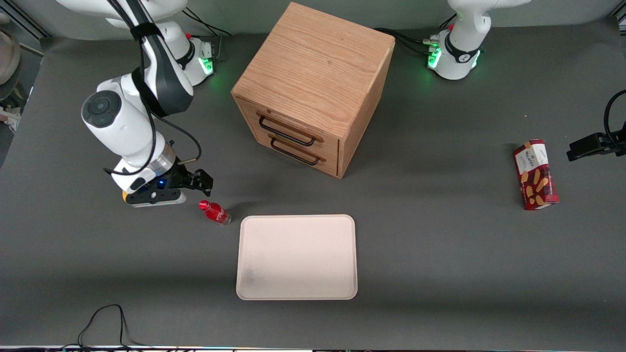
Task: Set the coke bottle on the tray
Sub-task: 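Move the open right gripper down over the red Coca-Cola bottle, then close the right gripper on the bottle's neck and lift it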
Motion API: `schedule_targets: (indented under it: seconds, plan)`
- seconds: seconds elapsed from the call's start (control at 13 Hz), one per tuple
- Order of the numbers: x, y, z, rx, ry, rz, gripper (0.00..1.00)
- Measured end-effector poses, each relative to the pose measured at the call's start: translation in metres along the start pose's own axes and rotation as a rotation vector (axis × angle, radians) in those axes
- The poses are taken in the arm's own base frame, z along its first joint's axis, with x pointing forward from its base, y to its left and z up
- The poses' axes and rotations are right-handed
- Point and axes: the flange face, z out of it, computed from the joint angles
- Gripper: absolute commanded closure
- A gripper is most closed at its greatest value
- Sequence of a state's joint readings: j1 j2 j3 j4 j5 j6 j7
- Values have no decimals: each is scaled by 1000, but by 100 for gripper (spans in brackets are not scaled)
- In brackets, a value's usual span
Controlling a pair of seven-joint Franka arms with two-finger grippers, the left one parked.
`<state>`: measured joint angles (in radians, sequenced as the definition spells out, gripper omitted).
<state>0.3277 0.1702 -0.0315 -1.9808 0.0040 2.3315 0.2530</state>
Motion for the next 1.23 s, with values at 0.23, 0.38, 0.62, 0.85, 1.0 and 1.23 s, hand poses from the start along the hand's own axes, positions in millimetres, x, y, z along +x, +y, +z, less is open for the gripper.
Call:
schedule_targets:
  seconds: [0.23, 0.38, 0.62, 0.85, 1.0, 1.23]
  plan:
    - [-3, 1, 31, 5, 25, 0, 0]
    - [-8, 2, 54, 6, 33, 0, 0]
    - [-12, 3, 79, 1, 20, -1, 0]
    - [-14, 3, 90, -3, 5, -1, 1]
    - [-14, 3, 90, -3, 8, -1, 27]
    - [-12, 3, 89, -1, 12, -1, 66]
